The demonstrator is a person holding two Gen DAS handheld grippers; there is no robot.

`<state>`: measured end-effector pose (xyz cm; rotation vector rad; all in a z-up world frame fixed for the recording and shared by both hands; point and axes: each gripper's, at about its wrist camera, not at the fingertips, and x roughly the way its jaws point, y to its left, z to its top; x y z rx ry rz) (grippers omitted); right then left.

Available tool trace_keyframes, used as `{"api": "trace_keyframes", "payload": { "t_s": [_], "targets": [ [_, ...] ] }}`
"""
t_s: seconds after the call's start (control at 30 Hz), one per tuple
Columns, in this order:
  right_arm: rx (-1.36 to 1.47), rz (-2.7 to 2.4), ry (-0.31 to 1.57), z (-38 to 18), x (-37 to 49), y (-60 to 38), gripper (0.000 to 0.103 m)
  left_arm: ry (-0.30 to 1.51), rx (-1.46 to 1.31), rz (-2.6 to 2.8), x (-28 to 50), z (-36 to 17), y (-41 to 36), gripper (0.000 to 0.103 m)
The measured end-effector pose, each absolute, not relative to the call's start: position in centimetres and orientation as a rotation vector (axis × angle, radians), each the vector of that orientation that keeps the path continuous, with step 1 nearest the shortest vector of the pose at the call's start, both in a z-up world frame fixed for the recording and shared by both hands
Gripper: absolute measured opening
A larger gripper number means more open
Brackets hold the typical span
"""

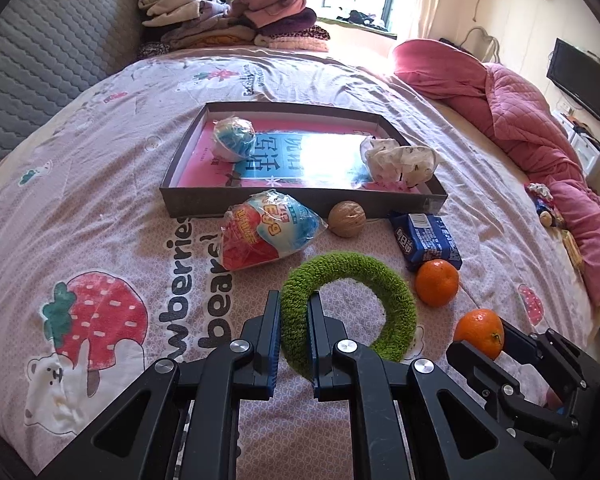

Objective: Organize objects

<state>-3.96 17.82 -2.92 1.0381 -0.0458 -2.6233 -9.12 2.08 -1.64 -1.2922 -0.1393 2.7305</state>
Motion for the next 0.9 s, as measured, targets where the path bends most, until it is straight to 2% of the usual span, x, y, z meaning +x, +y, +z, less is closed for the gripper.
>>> {"api": "trace_keyframes", "payload": {
  "t_s": [0.43, 0.9],
  "targets": [
    [0.909, -2.679, -0.028, -0.2, -4.2, 17.6, 0.039, -0.047, -1.116, 2.857, -7.4, 1.2, 1.9, 0.012],
    [0.782, -2.715, 0.008, 3.2, -5.5, 17.3, 0.039, -0.041, -0.986, 2.921, -7.0, 3.5, 1.6, 0.012]
  ]
}}
